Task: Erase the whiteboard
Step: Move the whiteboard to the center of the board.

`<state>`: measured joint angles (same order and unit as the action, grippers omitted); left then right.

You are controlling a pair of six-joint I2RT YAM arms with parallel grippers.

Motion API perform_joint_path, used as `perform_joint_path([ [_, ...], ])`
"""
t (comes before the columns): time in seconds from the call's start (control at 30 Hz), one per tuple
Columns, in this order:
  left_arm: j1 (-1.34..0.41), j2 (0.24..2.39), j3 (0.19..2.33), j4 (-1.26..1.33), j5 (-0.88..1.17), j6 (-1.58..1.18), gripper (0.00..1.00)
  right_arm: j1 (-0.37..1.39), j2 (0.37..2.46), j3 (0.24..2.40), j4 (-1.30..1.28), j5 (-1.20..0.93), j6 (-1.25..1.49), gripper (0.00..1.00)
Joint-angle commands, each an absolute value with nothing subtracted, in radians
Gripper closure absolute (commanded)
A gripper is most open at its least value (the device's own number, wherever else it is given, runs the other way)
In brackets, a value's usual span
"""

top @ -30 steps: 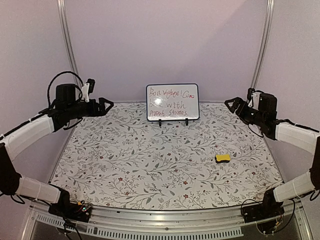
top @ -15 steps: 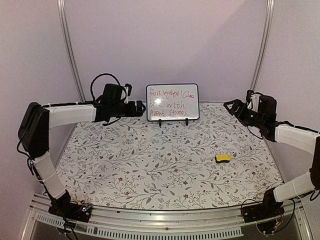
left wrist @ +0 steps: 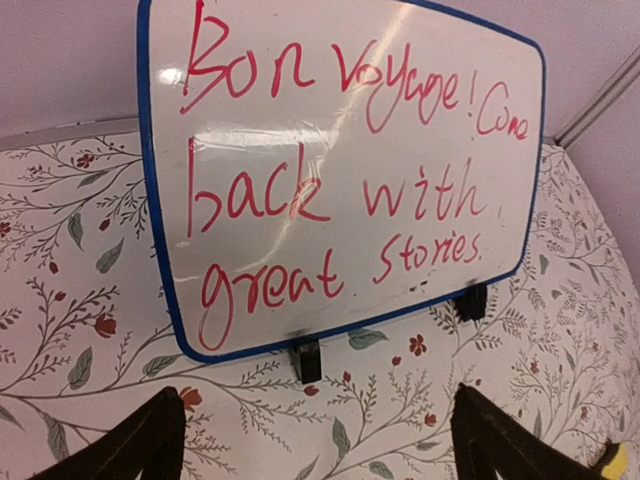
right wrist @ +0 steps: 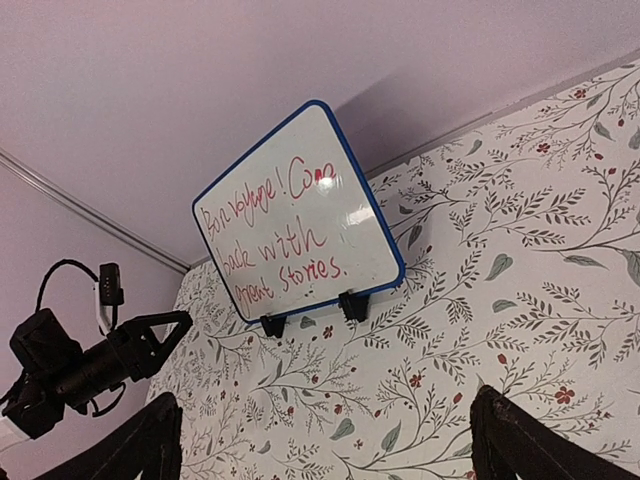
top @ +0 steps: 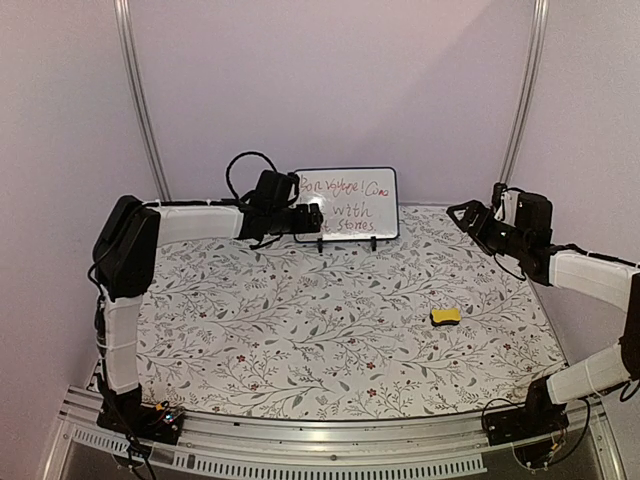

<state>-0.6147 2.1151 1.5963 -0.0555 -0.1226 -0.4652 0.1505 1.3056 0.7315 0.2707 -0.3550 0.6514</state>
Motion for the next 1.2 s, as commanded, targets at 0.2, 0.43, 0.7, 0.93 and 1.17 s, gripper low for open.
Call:
perform_joint_path([
  [0.2, -0.667, 2.17, 1.55, -0.035, -0.152, -0.555, 0.11, 0.156, 1.344, 0.728, 0.284, -0.364, 0.658, 0.03],
  [0.43, -0.676, 2.242, 1.606, -0.063, -0.143, -0.55, 0.21, 0.161, 1.372, 0.745, 0.254, -0.359, 0.659, 0.05],
  [0.7, -0.674, 2.321, 1.708, -0.085, -0.175, -0.525, 0.27, 0.175, 1.374, 0.754, 0.232, -0.35, 0.649, 0.05],
  [0.93, -0.665, 2.421, 1.836, -0.14, -0.209, -0.501, 0.48, 0.18, 1.377, 0.756, 0.227, -0.348, 0.648, 0.05],
  [1.17, -0.651, 2.46, 1.864, -0.145, -0.212, -0.506, 0.59, 0.181, 1.386, 0.758, 0.229, -0.351, 0.649, 0.05],
])
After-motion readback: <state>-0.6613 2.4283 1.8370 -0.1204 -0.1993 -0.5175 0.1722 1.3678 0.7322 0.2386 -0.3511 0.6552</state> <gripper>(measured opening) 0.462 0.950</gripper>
